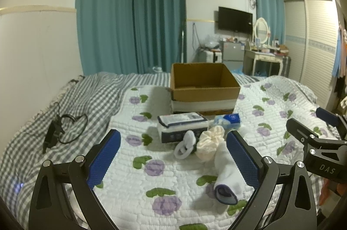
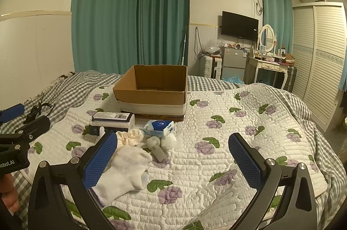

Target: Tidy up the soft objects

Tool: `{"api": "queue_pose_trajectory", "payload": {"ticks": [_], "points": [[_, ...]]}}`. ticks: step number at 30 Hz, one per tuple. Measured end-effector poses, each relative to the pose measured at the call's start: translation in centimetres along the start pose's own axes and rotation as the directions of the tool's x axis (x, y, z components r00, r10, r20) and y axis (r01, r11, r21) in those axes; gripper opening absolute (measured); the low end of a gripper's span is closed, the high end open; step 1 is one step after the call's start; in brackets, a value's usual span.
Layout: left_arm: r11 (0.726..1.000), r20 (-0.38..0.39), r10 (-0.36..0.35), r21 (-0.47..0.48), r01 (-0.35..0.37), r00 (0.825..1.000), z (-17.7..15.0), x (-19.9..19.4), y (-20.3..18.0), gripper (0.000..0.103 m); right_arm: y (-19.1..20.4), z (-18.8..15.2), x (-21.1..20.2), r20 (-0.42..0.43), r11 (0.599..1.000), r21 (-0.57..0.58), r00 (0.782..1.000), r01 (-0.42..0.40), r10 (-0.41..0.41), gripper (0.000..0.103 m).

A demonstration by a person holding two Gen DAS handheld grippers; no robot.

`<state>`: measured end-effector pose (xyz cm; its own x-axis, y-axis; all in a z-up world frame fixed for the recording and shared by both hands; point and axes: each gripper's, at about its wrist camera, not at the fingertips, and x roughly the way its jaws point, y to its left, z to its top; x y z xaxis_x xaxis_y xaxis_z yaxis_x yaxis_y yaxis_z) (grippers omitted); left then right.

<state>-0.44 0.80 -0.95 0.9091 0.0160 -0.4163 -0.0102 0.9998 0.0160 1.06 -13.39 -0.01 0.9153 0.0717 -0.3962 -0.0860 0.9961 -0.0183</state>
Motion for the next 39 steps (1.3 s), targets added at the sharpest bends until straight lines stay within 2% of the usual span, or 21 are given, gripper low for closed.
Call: {"api": "queue_pose_trajectory", "payload": {"ticks": [39], "points": [[1.000,-0.003,-0.004,-0.003,0.004,1.000,-0.27,0.01,0.19,0.100,0.16,-0.58,0.27,-0.005,1.000,-0.009,1.000,-0.001,0.001,0.103]]}}
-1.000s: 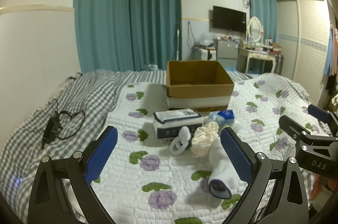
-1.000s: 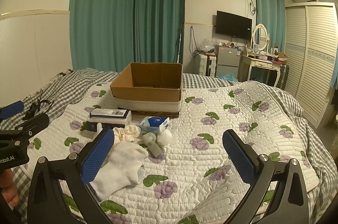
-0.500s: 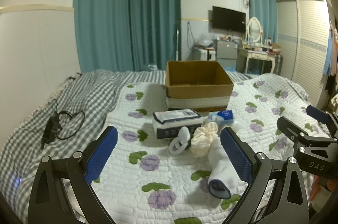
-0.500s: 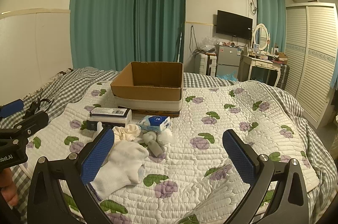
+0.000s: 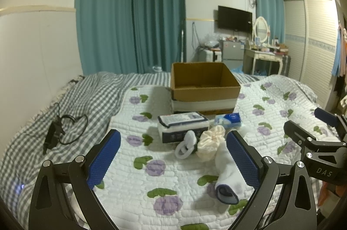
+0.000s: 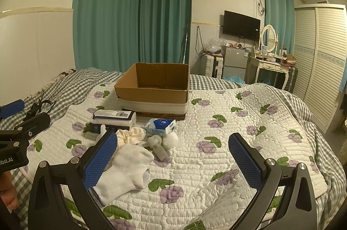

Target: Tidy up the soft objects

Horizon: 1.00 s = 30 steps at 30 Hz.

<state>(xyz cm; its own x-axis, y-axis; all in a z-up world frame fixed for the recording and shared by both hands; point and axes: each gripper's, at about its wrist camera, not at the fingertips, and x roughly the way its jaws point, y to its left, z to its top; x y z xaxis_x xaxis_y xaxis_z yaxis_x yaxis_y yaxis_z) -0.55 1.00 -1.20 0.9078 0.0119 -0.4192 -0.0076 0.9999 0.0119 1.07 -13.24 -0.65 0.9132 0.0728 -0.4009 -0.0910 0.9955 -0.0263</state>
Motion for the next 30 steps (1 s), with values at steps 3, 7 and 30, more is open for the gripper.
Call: {"api": "queue_pose_trajectory", "payload": {"ticks": [3,7,30], "points": [[1.000,-0.003,0.002,0.000,-0.002,1.000,0.1,0.0,0.1,0.100,0.0,-0.2,-0.1,-0.002,1.000,-0.005,1.000,0.000,0.000,0.103],[1.000,0.001,0.000,0.001,0.000,1.000,0.2,0.0,0.2,0.100,0.2,0.1,-0.1,-0.003,1.000,-0.012,1.000,0.000,0.000,0.103],[0.998,-0.163,0.035,-0.042,-0.043,0.986,-2.4,4.6,3.5,0.100,5.3,-4.2,11.2,-0.368,0.991,-0.035,0.924,-0.128,0.106,0.093]]}}
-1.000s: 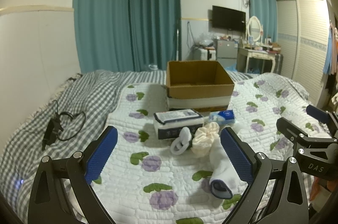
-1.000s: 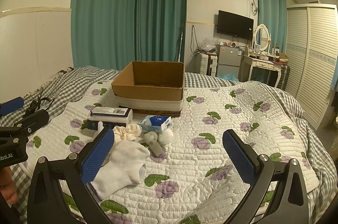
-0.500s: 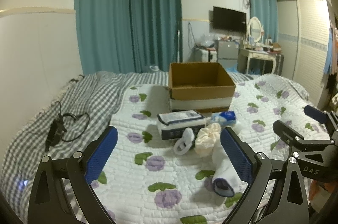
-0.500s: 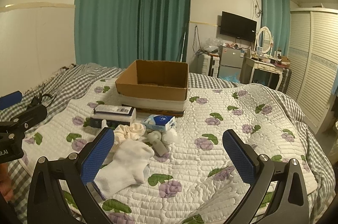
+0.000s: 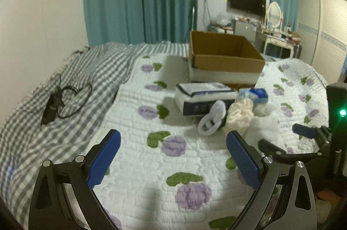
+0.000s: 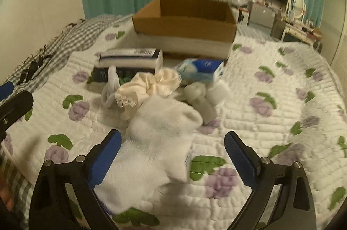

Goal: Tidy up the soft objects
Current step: 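Grasp the white sock with the right gripper and lift it, then grasp the cream lace scrunchie with the left gripper and lift it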

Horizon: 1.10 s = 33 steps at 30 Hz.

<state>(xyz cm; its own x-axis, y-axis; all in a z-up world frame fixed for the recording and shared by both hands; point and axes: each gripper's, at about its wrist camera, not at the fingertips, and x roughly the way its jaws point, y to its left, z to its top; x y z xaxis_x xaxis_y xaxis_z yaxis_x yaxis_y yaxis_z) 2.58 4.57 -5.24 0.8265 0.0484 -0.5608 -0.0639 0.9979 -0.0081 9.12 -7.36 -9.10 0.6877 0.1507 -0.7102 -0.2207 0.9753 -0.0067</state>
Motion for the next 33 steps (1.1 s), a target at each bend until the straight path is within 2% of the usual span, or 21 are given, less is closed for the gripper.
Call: {"api": "queue_pose_trajectory", "payload": {"ticks": [2,4,5,9,14,19,22,25,28,31,33], "points": [[1.000,-0.021,-0.002,-0.009,0.002,1.000,-0.2,0.7,0.3,0.100,0.2,0.0,0.8,-0.017,1.000,-0.001,1.000,-0.015,0.015,0.089],[1.000,-0.037,-0.005,-0.014,0.004,0.999,-0.3,1.3,0.5,0.100,0.3,0.1,1.4,-0.042,0.999,0.002,0.998,-0.050,0.050,0.076],[1.000,-0.045,-0.006,-0.016,0.005,0.999,-0.4,1.6,0.5,0.099,0.2,0.1,1.7,-0.060,0.996,0.012,0.994,-0.089,0.090,0.065],[1.000,-0.048,-0.008,-0.012,0.008,0.999,-0.2,1.9,0.3,0.099,-0.5,0.4,0.5,-0.046,0.993,0.025,0.992,-0.117,0.118,0.056],[0.998,-0.043,-0.045,0.034,0.046,0.998,0.3,2.1,-1.4,0.099,-2.3,2.6,-2.6,0.038,0.999,-0.014,0.998,-0.045,0.045,0.056],[0.994,-0.091,-0.088,0.060,0.093,0.992,1.1,3.8,-4.3,0.098,-5.9,5.2,-3.6,0.085,1.000,-0.014,0.996,0.026,-0.025,0.056],[0.988,-0.120,-0.119,0.079,0.129,0.986,1.3,5.1,-6.2,0.098,-7.2,4.9,-2.8,0.079,0.999,0.009,0.996,0.039,-0.039,0.056],[0.984,-0.150,-0.107,0.127,0.127,0.983,0.9,6.5,-8.3,0.088,-8.2,4.0,-1.7,0.043,0.999,0.021,0.998,0.046,-0.046,0.056],[0.975,-0.190,-0.125,0.159,0.156,0.974,0.3,7.9,-10.0,0.087,-8.9,3.5,-0.9,0.019,0.998,0.041,0.999,0.046,-0.046,0.056],[0.969,-0.219,-0.136,0.172,0.175,0.966,0.1,9.4,-11.4,0.073,-9.5,3.5,-0.4,0.013,0.998,0.060,1.000,0.025,-0.026,0.056],[0.968,-0.221,-0.140,0.176,0.181,0.965,0.3,10.3,-12.0,0.072,-9.8,3.3,-0.2,0.008,0.998,0.067,1.000,0.020,-0.021,0.056]]}}
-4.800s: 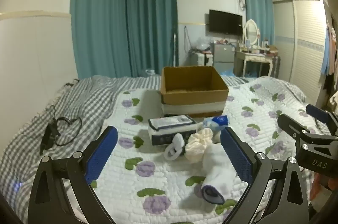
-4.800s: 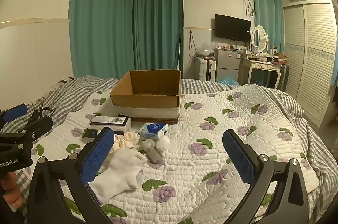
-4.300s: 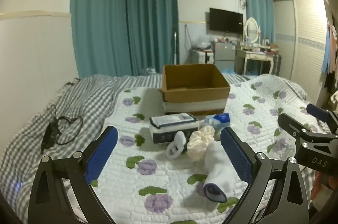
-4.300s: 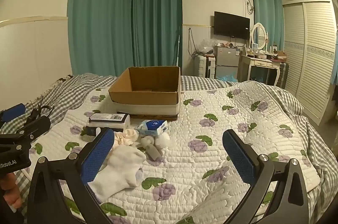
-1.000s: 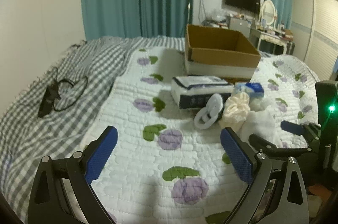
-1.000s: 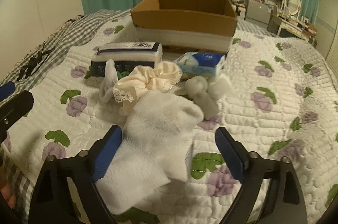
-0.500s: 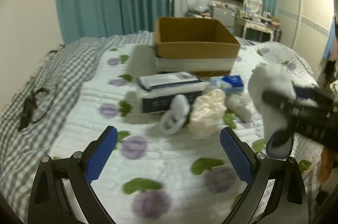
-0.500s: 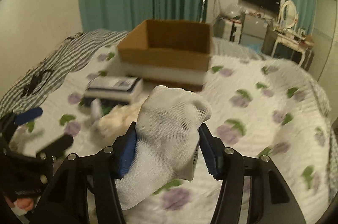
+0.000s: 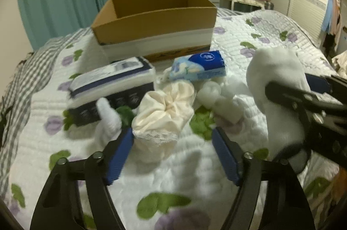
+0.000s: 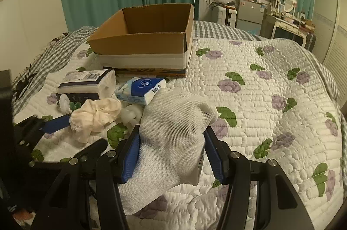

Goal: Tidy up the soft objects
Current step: 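Grasp the cream lace scrunchie with the left gripper and lift it, then carry the sock and scrunchie over the cardboard box and open both grippers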

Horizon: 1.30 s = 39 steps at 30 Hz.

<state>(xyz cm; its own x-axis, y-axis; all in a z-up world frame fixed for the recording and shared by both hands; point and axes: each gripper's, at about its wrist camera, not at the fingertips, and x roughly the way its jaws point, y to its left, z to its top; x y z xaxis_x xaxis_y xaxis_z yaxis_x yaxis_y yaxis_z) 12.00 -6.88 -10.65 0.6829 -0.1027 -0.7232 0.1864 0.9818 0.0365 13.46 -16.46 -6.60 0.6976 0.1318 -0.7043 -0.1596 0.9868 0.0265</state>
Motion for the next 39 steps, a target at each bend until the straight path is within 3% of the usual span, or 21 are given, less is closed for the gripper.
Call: {"api": "queue_pose_trajectory", "payload": {"ticks": [1,3,4,7,10,17,25,33,39], "points": [[1.000,-0.004,-0.002,0.004,0.002,1.000,0.3,0.5,-0.2,0.072,-0.1,0.0,0.2,-0.004,1.000,0.004,1.000,-0.001,0.002,0.056],[1.000,-0.008,-0.001,0.008,0.001,1.000,0.8,1.2,-0.3,0.057,-0.2,-0.1,0.2,-0.006,1.000,0.011,1.000,-0.007,0.008,0.056],[1.000,-0.006,0.002,0.009,-0.002,1.000,1.0,1.4,-0.3,0.045,-0.3,-0.1,0.2,-0.005,1.000,0.013,1.000,-0.011,0.011,0.056],[1.000,-0.017,0.005,0.013,-0.004,1.000,1.5,2.2,0.0,0.030,-0.2,-0.2,0.2,0.002,1.000,0.010,1.000,-0.006,0.006,0.056],[1.000,-0.038,-0.010,-0.005,0.009,0.999,1.5,2.7,0.7,0.027,-0.2,-0.4,0.0,0.006,1.000,0.007,1.000,0.002,-0.002,0.056],[0.999,0.019,-0.034,-0.002,0.034,0.999,1.2,-0.5,1.3,0.027,0.8,-0.3,-2.4,0.066,0.999,-0.017,0.997,0.034,-0.033,0.056],[0.999,0.145,-0.040,0.029,0.036,0.989,2.4,-6.3,1.4,0.027,2.8,1.8,-6.8,0.167,0.995,-0.068,0.984,0.073,-0.060,0.056],[0.999,0.294,-0.023,0.053,0.008,0.955,6.5,-10.5,3.1,0.027,3.7,8.1,-9.3,0.282,0.986,-0.141,0.958,0.094,-0.051,0.056],[0.996,0.362,0.015,0.075,-0.045,0.932,11.0,-9.1,4.3,0.027,3.3,15.4,-6.2,0.306,0.983,-0.175,0.952,0.053,0.003,0.056]]}}
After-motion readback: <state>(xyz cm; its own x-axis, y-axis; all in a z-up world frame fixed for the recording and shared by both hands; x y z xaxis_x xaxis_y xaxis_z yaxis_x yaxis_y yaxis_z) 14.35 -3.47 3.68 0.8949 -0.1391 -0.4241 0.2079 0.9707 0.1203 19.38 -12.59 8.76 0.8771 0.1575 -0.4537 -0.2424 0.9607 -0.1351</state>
